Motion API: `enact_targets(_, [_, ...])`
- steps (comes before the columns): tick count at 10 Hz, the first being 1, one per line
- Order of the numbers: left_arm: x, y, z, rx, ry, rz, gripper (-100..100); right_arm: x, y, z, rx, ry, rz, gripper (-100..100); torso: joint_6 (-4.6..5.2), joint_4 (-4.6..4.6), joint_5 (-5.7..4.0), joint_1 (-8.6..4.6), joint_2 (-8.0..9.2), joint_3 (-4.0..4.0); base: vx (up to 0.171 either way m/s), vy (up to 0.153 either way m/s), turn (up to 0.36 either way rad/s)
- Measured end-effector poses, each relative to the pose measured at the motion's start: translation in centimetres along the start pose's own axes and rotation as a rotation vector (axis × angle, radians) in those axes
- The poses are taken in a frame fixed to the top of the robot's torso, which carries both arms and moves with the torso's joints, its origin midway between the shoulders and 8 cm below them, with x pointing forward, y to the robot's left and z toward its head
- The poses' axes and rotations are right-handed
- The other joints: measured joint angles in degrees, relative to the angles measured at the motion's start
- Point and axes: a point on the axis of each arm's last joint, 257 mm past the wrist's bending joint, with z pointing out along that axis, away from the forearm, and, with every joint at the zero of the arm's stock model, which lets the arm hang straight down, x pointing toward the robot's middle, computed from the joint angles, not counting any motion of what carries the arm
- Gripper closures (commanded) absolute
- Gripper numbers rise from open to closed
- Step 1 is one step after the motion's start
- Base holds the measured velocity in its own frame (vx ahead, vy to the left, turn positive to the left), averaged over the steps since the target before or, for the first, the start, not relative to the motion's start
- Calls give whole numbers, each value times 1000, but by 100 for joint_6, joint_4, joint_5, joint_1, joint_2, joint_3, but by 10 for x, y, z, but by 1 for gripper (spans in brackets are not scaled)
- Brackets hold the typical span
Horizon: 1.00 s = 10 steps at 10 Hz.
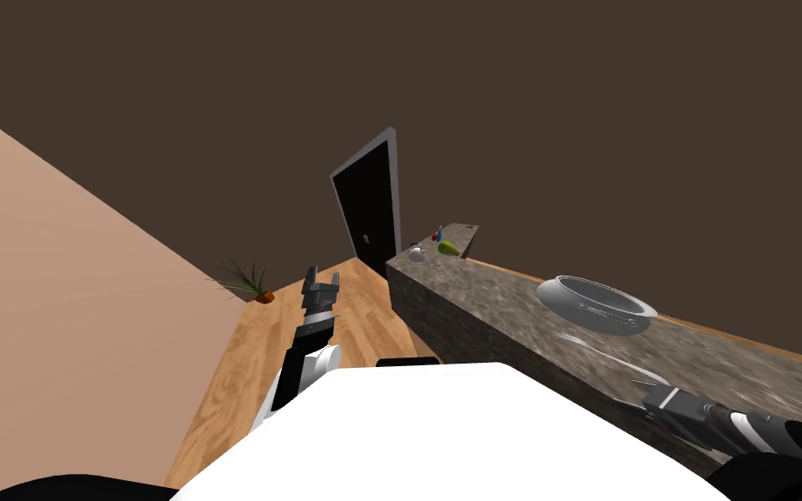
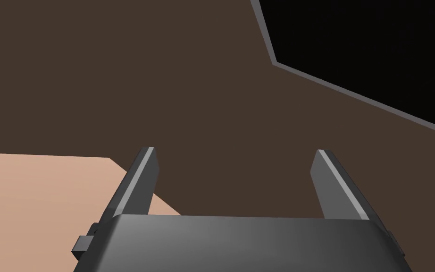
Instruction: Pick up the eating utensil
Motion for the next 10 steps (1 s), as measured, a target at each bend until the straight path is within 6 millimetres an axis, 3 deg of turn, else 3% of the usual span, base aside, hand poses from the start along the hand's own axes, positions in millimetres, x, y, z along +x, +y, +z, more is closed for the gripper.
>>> enact_targets(4, [0, 0, 0, 0, 0, 0, 0, 54, -23, -26, 17, 162, -53, -100, 3, -1, -5, -23, -5, -3, 134, -90, 177])
enact_targets(5, [0, 0, 0, 0, 0, 0, 0, 55, -23, -27, 16, 165, -55, 0, 10, 4, -4, -3, 20, 11, 13, -11, -4])
enact_targets(6, [0, 0, 0, 0, 0, 0, 0, 54, -23, -27, 16, 164, -55, -100, 11, 10, 1, 14, 43, 25, -72, -31, 235])
enact_targets(10, [0, 0, 0, 0, 0, 0, 0, 51, -21, -17, 29, 177, 14, -100, 9, 28, 2, 14, 117, 69, -174, -30, 244])
